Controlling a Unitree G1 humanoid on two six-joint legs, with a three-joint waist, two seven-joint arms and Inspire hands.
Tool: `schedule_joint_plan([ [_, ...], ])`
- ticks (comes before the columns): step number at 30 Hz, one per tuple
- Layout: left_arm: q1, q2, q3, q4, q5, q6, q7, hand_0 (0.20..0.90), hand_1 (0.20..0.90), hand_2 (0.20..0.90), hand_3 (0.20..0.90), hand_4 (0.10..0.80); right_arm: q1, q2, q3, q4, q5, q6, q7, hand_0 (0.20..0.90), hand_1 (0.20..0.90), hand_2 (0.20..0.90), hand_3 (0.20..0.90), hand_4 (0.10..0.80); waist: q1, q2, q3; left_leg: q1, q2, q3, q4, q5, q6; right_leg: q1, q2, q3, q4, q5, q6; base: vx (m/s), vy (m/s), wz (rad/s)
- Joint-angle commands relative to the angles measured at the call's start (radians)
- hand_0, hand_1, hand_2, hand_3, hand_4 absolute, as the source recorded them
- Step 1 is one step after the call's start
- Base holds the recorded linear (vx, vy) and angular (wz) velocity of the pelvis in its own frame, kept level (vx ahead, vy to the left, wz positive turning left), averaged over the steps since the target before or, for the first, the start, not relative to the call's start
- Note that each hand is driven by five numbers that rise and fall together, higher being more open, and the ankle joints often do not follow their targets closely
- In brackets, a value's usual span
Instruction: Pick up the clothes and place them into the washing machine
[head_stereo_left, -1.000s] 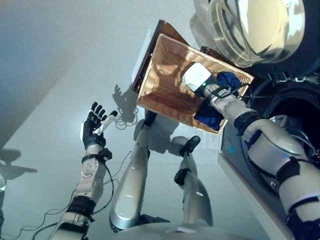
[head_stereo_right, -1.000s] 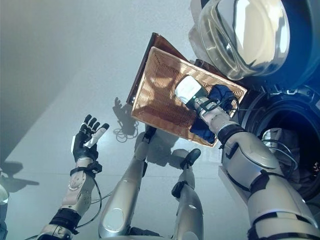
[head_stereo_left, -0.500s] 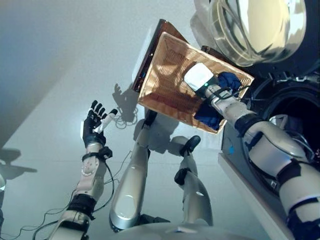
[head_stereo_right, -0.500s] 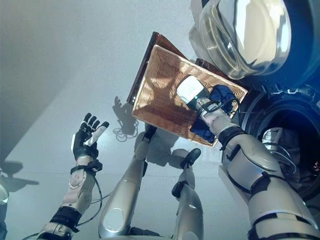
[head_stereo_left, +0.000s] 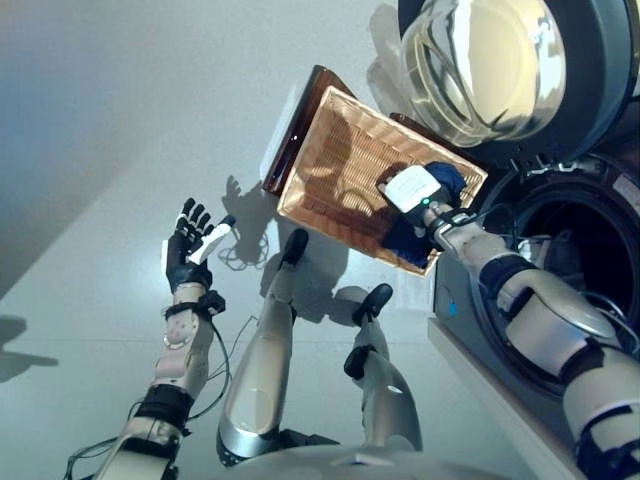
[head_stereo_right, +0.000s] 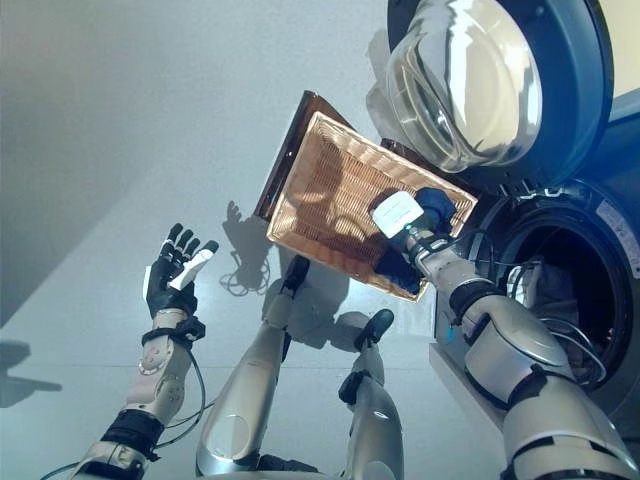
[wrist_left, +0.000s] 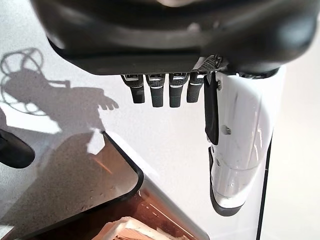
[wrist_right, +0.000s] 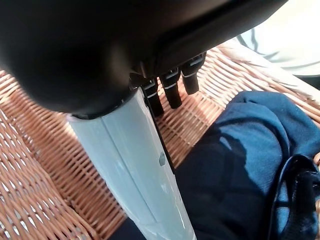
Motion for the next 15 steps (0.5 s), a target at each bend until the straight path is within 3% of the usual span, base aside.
schedule_joint_plan([
  [1,0.032,0.021,0.014,-0.034,0.002,-0.072,0.009,0.900,0.900,0.900,0.900,0.800,-0.012,-0.068,0.022,0.009,0.027,0.010,0.008,0.900,0.900,0.900,0.900,0.800,0.007,-0.022,-0.044,0.033,-0.073,-0.015,-0.085,-0.009,-0.038,0.141,0.020,0.003,0.017,-0.040,0.011,0.004,-0.003,0.05],
  [15,0.038,0.020,0.021,-0.061,-0.009,-0.080,0.014,0.900,0.900,0.900,0.900,0.800,-0.007,-0.059,0.014,0.025,0.013,0.015,0.003,0.900,0.900,0.900,0.900,0.800,0.015,-0.002,-0.018,0.013,-0.078,-0.026,-0.085,0.004,-0.040,0.128,0.021,0.004,0.013,-0.048,0.003,-0.005,-0.002,0.01],
])
